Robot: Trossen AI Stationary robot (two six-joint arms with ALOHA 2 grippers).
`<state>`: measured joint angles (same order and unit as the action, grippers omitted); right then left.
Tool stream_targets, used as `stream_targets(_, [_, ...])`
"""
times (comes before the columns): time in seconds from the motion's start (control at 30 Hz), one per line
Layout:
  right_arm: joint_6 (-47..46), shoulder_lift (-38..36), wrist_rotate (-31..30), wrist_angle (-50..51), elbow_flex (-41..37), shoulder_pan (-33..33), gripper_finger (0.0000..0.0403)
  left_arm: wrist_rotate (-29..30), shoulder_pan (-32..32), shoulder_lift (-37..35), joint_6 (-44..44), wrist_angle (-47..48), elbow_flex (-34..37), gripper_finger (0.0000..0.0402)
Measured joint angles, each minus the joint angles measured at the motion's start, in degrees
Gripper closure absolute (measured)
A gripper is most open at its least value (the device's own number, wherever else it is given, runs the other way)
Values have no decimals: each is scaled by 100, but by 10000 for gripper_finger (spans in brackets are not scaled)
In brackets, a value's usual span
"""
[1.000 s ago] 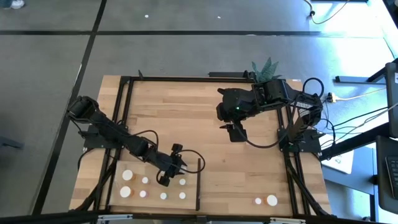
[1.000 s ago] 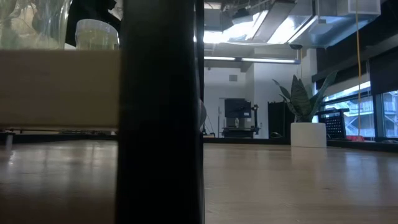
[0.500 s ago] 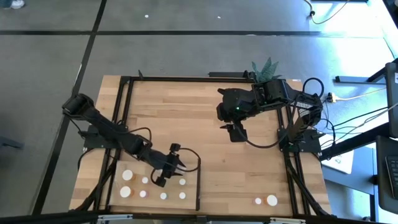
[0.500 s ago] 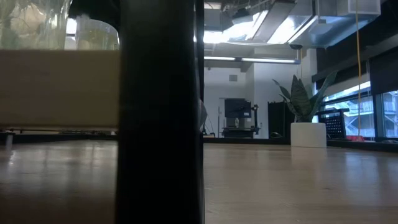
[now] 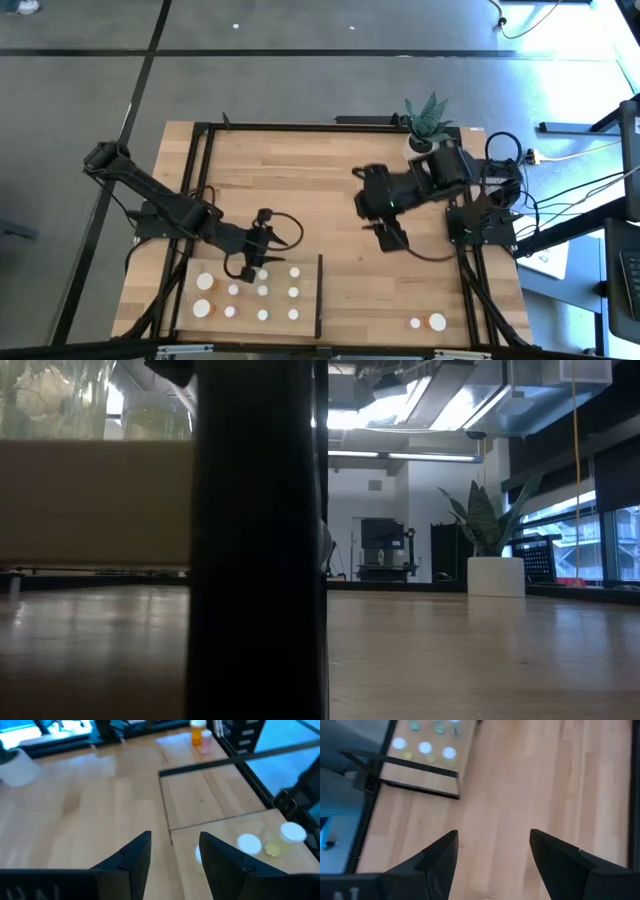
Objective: Pick and place medicine bottles onto shelf by color
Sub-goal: Put the pink pill bottle on the shelf aligned with the other pink pill bottle
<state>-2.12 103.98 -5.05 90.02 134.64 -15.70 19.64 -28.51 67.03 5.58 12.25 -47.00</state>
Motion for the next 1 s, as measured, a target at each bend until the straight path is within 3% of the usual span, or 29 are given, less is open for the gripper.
stream_targets(0.3, [-1279,-37,-127,-5,-1199,-1034,155,89,0,-462,-16,259,0,242])
stream_targets(0.67, [-4022,-37,-373,-112,-2887,-2441,155,87,0,-487,-24,388,0,242])
stream_targets(1.0, [-5436,-39,-79,-1371,-3840,-3477,155,87,0,-486,-18,365,0,243])
